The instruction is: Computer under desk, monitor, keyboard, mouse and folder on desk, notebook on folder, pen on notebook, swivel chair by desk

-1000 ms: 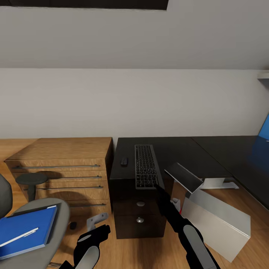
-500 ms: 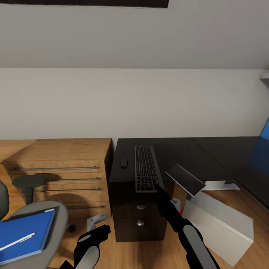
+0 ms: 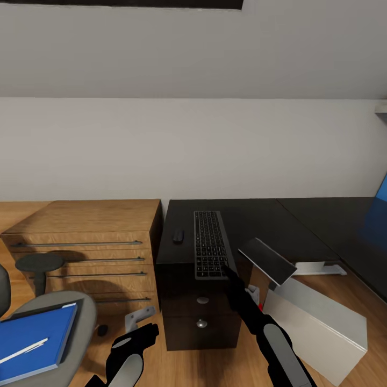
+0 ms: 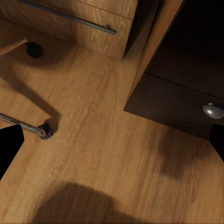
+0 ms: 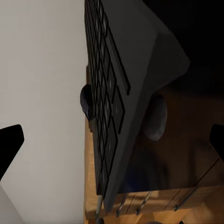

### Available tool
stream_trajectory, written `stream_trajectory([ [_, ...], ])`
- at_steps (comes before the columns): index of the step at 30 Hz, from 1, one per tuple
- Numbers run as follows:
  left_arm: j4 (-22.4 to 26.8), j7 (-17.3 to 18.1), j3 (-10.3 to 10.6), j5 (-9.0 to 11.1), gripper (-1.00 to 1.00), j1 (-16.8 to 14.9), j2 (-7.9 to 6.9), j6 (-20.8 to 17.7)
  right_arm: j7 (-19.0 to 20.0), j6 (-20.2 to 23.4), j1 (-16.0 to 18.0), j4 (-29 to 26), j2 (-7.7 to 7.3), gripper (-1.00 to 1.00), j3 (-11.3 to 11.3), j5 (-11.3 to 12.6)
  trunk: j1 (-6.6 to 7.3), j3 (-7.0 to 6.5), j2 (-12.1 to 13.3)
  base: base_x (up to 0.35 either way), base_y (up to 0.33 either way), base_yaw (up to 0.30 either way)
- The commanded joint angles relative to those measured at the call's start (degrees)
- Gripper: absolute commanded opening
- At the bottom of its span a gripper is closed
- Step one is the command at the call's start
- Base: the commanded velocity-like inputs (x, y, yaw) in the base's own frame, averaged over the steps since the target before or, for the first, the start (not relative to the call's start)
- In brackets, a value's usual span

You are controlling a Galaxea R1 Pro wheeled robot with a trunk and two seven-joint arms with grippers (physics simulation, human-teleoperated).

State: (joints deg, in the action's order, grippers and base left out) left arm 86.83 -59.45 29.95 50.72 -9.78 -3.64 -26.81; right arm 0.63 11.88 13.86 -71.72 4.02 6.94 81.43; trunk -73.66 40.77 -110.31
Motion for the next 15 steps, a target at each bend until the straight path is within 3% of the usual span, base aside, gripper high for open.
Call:
stream_trajectory([
  [1, 0.06, -0.41, 0.11, 0.26, 1.0, -0.07, -0.05, -0.26, 0.07, 0.16, 0.03, 0.0, 0.02, 1.0, -0.05, 0.39, 0.01, 0.06, -0.03, 0.007, 0.0, 0.0],
  [9, 0.08, -0.41, 0.11, 0.26, 1.0, -0.07, -0.05, -0.26, 0.07, 0.16, 0.03, 0.0, 0.03, 1.0, -0.03, 0.34, 0.01, 0.06, -0.03, 0.01, 0.001, 0.0],
  [15, 0.08, -0.41, 0.11, 0.26, 1.0, -0.07, -0.05, -0.26, 0.07, 0.16, 0.03, 0.0, 0.03, 1.0, -0.01, 0.32, 0.01, 0.06, -0.03, 0.165, 0.058, 0.0],
])
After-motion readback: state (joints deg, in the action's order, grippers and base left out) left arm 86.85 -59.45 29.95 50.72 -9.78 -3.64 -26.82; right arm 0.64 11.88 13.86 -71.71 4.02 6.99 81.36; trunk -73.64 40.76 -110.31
